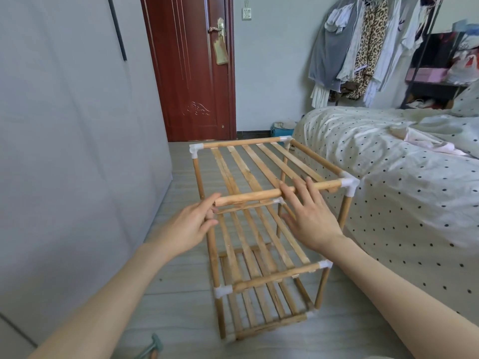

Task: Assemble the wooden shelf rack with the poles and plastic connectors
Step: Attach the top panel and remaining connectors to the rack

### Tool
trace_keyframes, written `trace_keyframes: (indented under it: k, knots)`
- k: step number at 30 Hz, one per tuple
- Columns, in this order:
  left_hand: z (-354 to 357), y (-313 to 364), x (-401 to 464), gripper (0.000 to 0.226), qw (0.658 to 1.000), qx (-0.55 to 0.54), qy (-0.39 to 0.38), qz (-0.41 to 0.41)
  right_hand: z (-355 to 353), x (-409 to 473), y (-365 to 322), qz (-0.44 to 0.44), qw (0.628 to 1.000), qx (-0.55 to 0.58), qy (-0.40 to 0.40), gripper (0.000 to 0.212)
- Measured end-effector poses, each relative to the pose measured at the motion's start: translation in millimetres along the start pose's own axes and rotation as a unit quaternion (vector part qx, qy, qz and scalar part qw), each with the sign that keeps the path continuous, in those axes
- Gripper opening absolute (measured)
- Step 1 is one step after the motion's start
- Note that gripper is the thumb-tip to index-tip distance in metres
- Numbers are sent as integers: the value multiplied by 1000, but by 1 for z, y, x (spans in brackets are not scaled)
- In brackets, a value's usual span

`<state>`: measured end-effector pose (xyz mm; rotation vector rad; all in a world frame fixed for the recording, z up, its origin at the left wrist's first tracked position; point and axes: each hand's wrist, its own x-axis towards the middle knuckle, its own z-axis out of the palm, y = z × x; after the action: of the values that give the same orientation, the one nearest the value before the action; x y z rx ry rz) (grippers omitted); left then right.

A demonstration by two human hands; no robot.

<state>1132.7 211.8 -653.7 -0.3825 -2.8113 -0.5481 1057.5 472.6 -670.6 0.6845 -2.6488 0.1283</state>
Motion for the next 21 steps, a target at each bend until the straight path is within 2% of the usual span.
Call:
trace_keyframes:
  k: [3,9,16,21]
  knots:
    - [6,2,5,54,998,-55,2,9,7,4,10,3,1000,-15,10,72]
    - [27,13,29,46,994,-103,48,3,12,22,32,35,999,-2,-23,67]
    - [45,26,53,41,993,-98,72,-9,11,40,46,92,993,-14,-79,75]
    - [47,30,55,51,993,-104,46,-39,8,37,25,137,984,59,-95,82]
